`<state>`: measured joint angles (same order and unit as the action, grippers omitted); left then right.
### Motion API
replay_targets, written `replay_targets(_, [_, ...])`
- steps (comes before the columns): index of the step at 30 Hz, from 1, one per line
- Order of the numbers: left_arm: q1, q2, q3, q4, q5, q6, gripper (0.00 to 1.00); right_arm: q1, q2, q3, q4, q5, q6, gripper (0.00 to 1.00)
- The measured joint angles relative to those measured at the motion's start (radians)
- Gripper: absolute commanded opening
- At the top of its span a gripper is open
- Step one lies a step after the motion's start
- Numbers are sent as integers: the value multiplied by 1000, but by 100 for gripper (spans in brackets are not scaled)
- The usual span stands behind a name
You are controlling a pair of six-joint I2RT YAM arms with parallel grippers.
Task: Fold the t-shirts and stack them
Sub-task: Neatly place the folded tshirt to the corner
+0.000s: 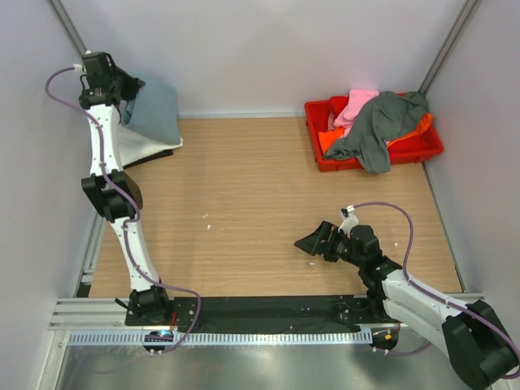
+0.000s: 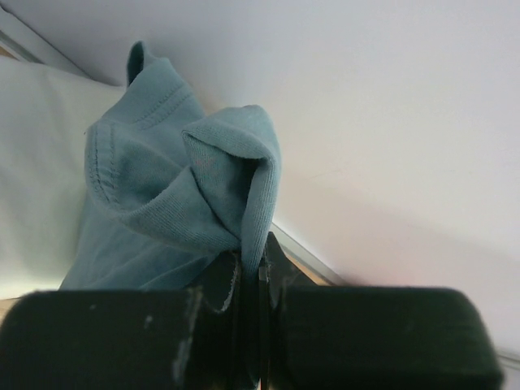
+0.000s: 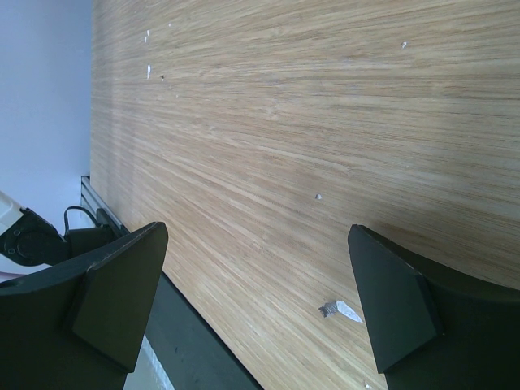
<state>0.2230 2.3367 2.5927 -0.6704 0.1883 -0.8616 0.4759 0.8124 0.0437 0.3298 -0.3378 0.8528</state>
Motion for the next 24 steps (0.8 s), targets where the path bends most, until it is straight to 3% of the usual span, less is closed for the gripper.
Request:
replay_targets(11, [4,0,-17,34,5,-7,0,0,0,0,0,0,1,100])
replay_targets(24, [40,-2,-100,0,-141,232,0,0,0,0,0,0,1,100])
